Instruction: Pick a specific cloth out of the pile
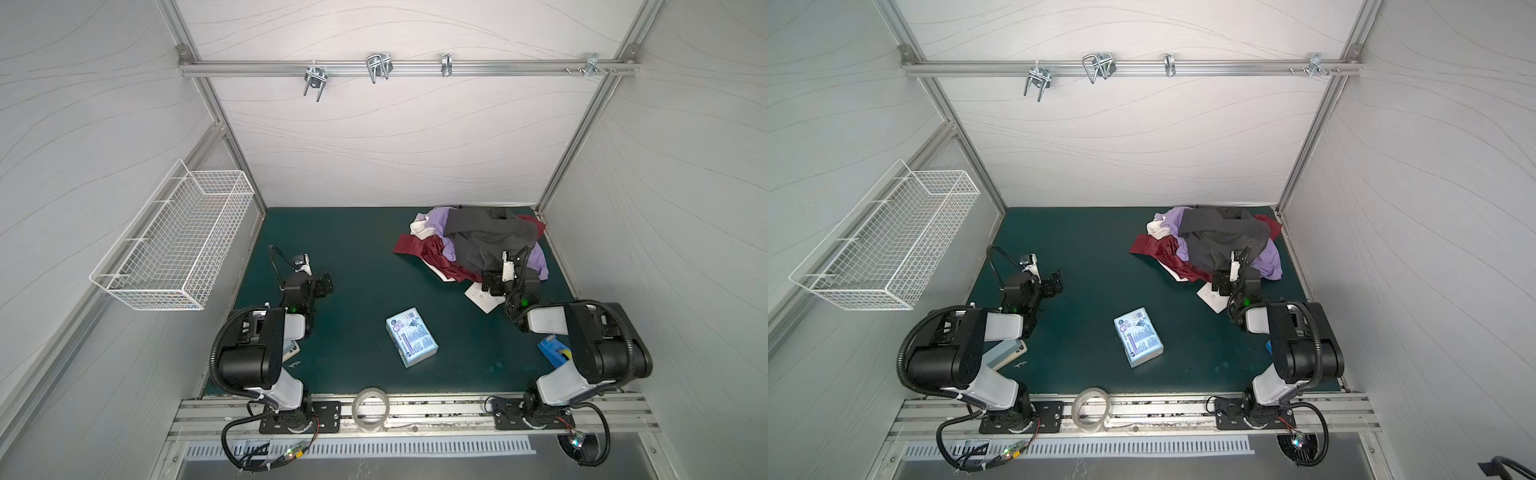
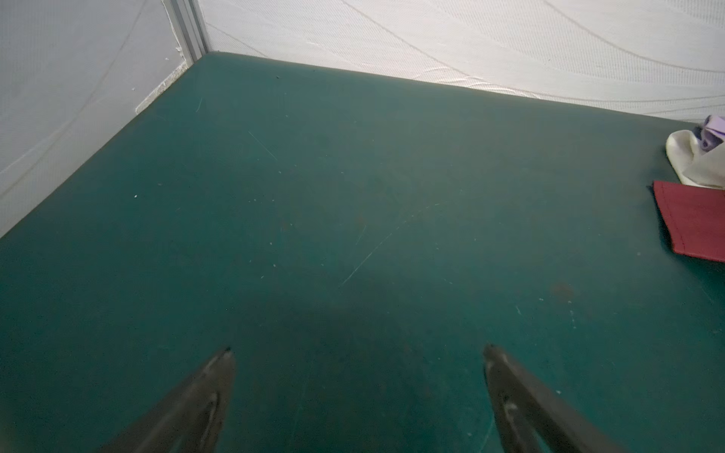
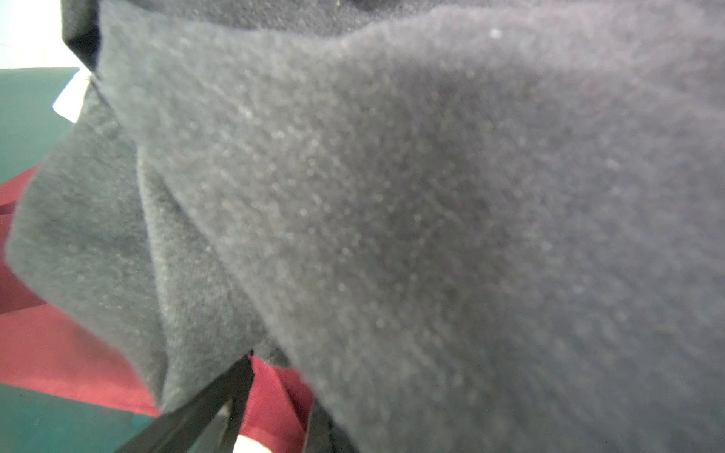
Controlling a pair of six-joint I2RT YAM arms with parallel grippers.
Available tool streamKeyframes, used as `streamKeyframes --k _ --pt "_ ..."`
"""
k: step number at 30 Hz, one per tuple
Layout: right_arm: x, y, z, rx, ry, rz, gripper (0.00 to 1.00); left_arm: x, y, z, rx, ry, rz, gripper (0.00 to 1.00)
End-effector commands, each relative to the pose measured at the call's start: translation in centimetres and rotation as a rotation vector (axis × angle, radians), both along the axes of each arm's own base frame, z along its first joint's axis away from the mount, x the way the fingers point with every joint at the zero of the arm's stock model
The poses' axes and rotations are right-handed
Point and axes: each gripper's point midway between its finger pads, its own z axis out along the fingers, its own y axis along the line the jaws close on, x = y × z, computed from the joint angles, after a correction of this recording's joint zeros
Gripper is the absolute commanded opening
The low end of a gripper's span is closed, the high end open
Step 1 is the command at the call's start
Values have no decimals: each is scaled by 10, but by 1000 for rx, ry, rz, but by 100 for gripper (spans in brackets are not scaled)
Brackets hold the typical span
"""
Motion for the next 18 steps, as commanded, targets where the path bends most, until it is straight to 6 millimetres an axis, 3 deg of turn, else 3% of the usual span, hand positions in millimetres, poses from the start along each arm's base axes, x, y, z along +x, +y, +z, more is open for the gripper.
streamKeyframes --k 1,9,18 --pt "5 2 6 5 -22 14 99 11 -1 18 11 -56 -7 99" --pt "5 1 5 7 -21 15 99 12 -13 16 7 -45 -81 99" --pt "5 1 6 6 -21 15 99 12 -13 18 11 -50 -80 99"
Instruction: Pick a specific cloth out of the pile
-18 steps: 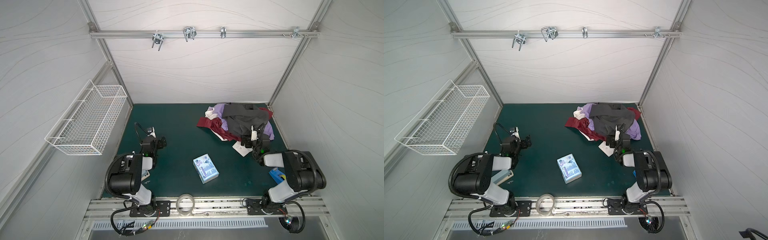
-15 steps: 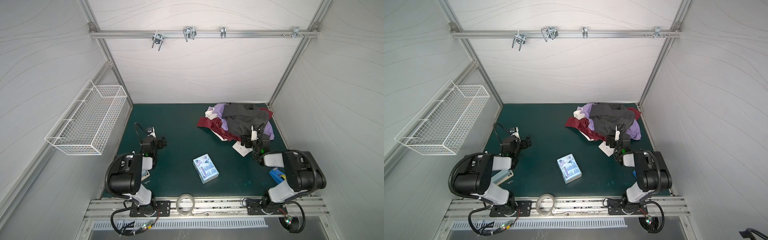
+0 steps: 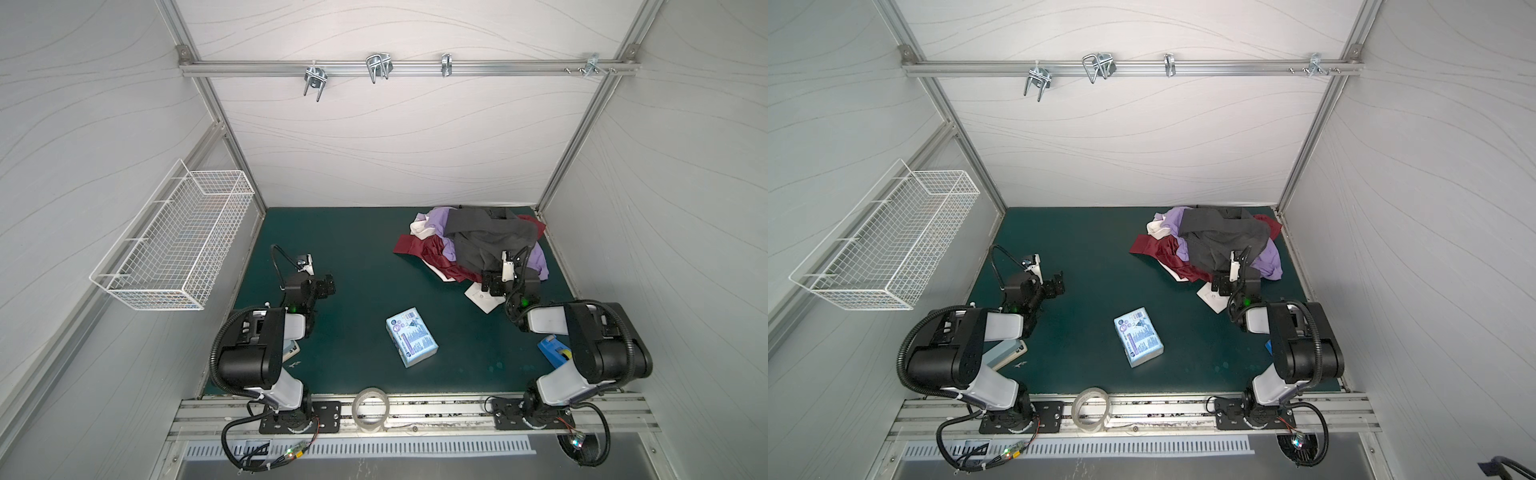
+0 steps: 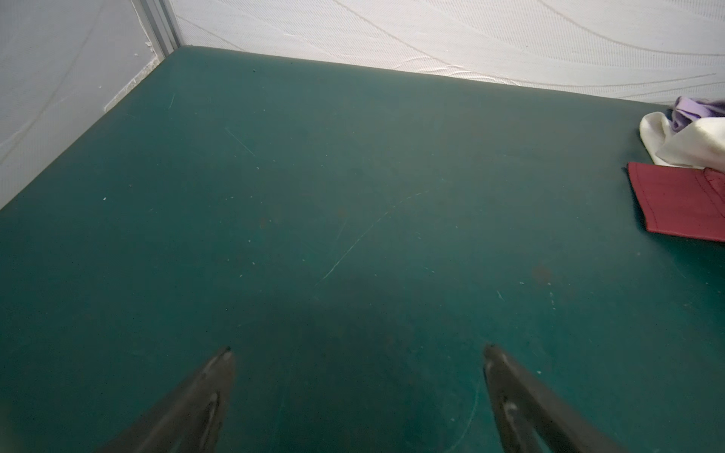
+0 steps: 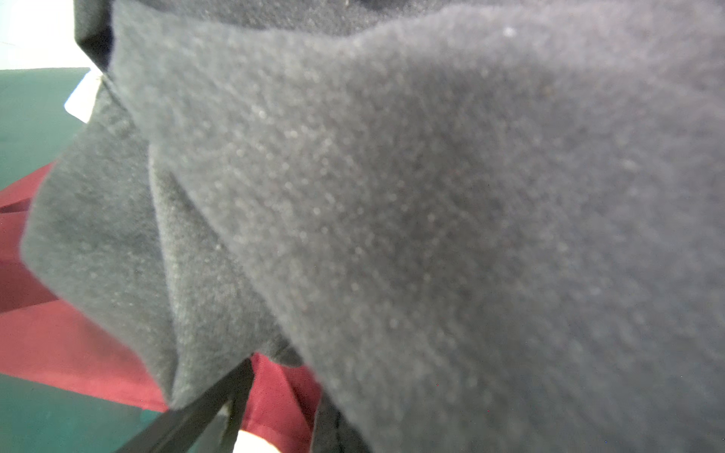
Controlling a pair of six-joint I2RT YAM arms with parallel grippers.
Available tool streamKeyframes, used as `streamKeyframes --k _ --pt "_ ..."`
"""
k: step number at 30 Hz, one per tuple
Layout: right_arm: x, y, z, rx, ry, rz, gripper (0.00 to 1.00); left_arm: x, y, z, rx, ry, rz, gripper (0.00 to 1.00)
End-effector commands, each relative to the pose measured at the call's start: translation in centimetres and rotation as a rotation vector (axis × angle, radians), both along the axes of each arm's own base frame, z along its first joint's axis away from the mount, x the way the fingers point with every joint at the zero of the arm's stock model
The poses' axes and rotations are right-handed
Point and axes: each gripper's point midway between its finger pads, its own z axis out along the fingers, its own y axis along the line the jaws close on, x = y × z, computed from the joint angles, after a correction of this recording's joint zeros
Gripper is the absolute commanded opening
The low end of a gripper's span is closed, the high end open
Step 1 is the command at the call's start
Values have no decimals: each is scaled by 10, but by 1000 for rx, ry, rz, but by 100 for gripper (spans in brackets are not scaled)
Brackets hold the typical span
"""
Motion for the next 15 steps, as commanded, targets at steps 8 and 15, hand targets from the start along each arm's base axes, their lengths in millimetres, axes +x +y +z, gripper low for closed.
streamKeyframes --k 8,15 --pt "5 0 6 0 -22 5 99 12 -4 19 11 -59 -24 99" --pt "6 0 6 0 -21 4 99 13 -4 19 10 -59 -24 99"
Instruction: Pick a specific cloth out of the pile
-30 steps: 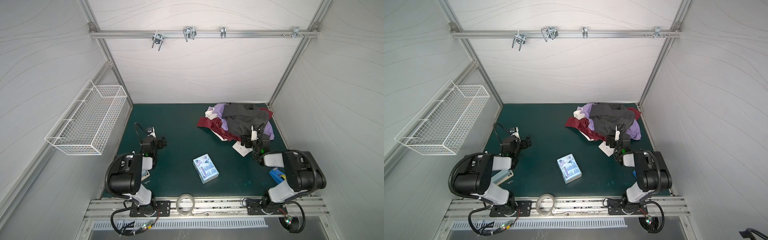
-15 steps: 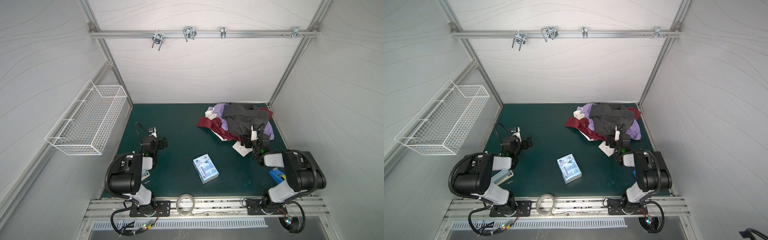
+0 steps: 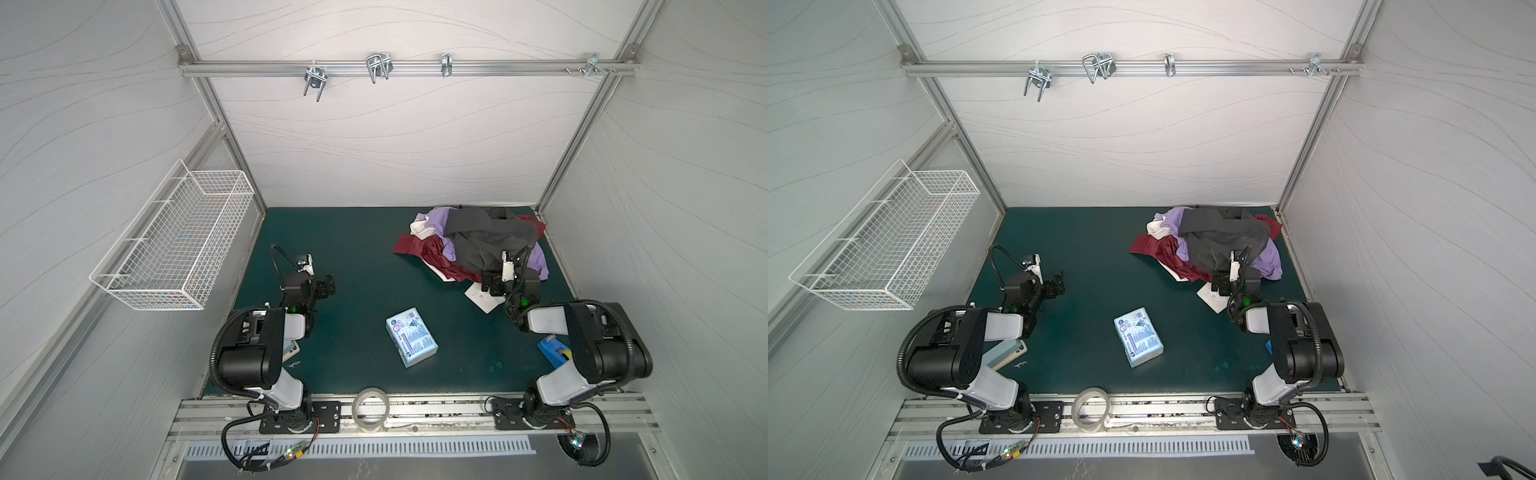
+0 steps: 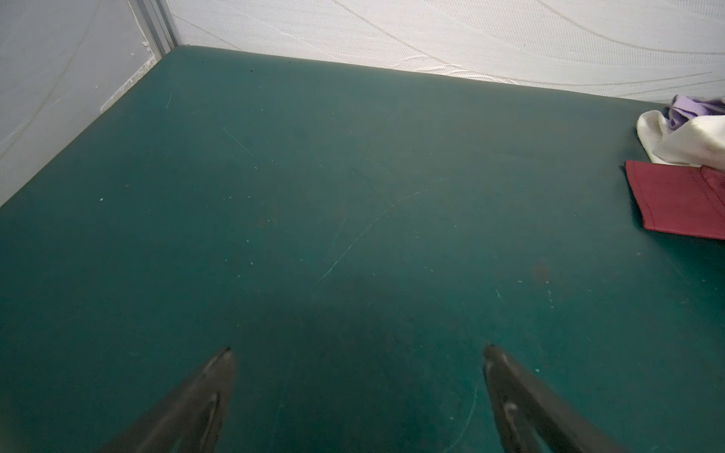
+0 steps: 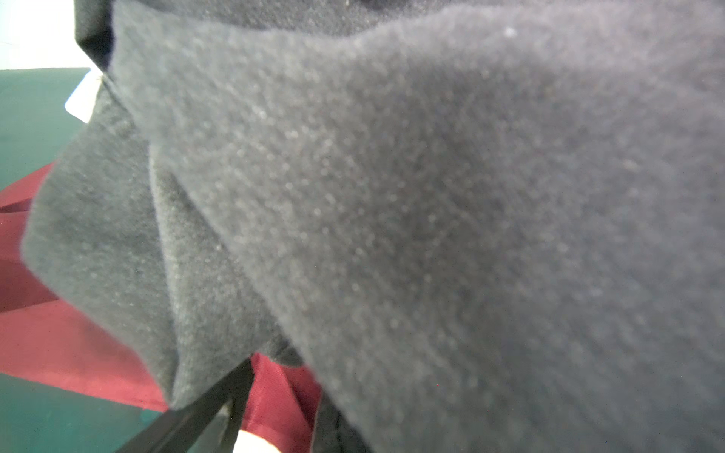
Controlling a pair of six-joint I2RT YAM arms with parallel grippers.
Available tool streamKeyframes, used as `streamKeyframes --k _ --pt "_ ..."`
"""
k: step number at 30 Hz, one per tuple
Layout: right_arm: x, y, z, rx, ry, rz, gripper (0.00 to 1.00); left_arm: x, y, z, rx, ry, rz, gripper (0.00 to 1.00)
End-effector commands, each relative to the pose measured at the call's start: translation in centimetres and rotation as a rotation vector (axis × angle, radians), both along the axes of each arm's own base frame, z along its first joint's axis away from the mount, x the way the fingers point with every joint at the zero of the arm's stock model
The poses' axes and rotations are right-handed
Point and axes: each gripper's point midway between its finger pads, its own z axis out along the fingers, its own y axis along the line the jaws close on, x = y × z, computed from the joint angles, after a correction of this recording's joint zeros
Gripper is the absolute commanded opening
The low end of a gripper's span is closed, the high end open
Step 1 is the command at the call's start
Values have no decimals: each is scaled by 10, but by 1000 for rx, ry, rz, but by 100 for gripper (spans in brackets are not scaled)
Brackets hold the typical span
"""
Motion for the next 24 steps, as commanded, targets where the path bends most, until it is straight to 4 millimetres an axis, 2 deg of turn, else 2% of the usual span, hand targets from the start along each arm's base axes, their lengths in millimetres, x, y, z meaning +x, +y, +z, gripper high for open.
streamKeyframes --k 1,11,15,18,21,24 --pt "6 -1 5 -1 -20 3 99 13 -3 19 9 -59 -18 99" --pt "6 0 9 -8 -34 -2 99 13 2 21 10 -51 14 97" --pt "8 -8 23 -70 20 -80 99 11 6 35 7 -27 41 98" --pt "7 -6 27 -80 22 -88 99 7 9 41 -15 32 70 98" --pt "7 -5 29 -105 28 -108 99 7 3 45 -35 70 55 98" --pt "8 -8 31 -124 52 -146 99 7 3 59 -51 83 82 98"
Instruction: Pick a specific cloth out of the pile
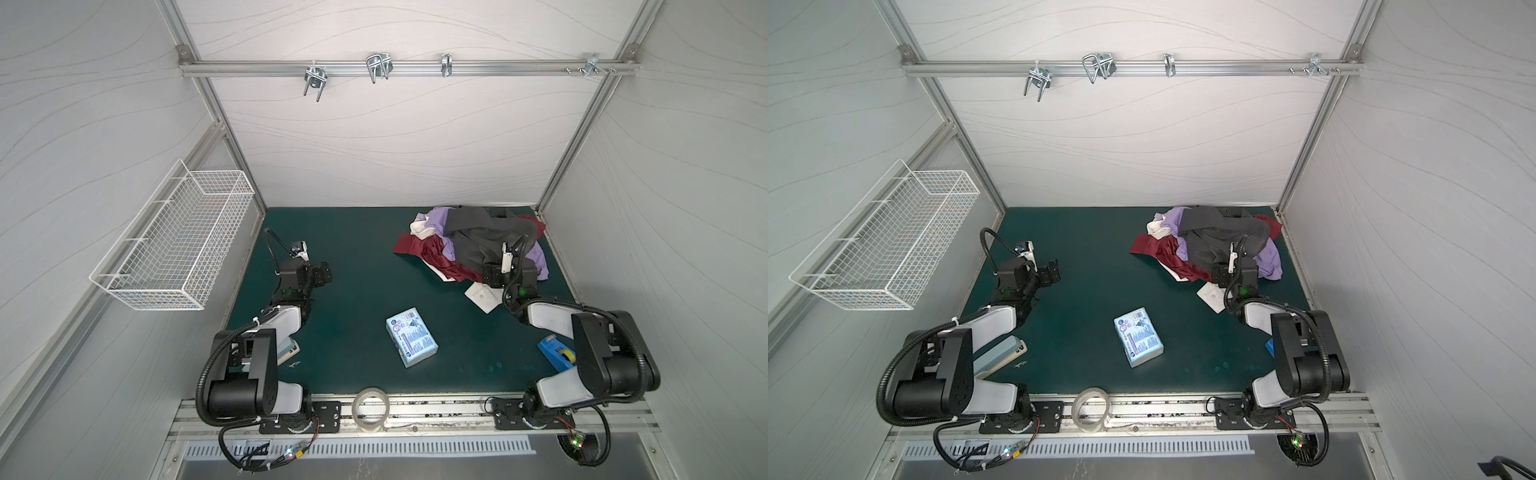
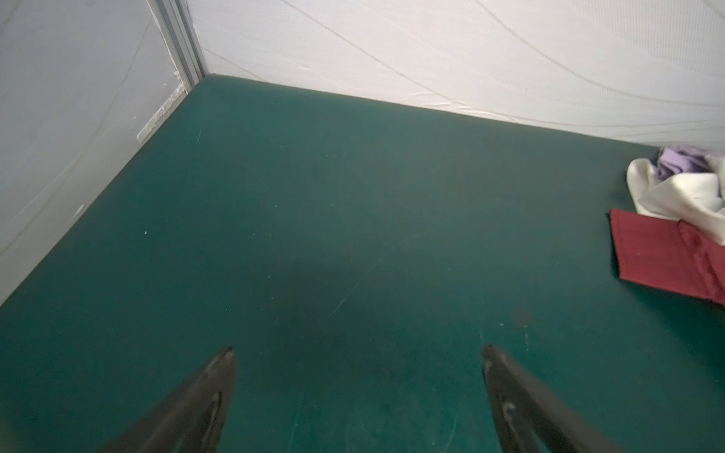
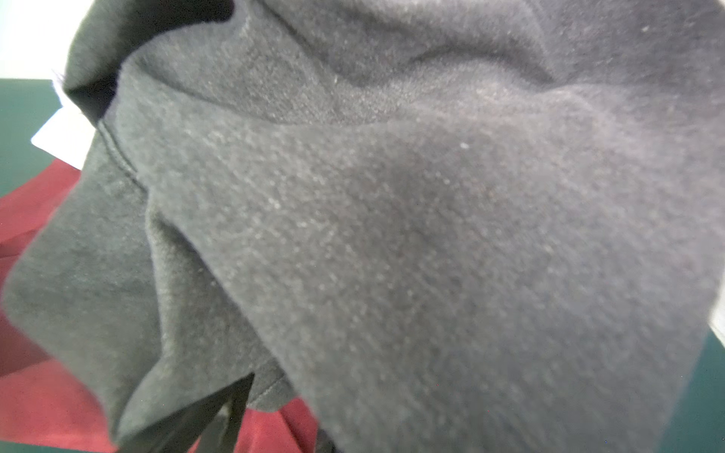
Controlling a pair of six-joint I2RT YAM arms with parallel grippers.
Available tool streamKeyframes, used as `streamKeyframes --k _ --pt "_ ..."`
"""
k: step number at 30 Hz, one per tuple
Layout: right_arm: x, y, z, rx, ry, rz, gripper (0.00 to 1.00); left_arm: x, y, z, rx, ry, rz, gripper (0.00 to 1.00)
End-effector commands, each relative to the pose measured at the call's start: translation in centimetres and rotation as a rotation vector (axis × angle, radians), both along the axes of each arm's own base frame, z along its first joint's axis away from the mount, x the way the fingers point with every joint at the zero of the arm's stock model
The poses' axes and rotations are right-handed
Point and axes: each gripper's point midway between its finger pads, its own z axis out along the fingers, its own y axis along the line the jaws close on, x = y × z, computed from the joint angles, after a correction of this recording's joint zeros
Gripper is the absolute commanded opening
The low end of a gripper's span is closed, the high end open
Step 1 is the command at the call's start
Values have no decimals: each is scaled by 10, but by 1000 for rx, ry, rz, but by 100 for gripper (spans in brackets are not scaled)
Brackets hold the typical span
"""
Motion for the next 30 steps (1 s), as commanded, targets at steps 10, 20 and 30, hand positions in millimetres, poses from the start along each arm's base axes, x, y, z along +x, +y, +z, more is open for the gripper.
streamKeyframes --k 10,20,30 --pt "-20 -45 -9 -81 183 -385 99 -2 1 93 -272 -49 194 97" --pt "-49 -58 54 -161 99 -542 99 -34 -90 124 -292 -78 -305 98" --pt "-73 -29 129 73 -55 -350 97 -67 -140 131 -342 -23 -648 98"
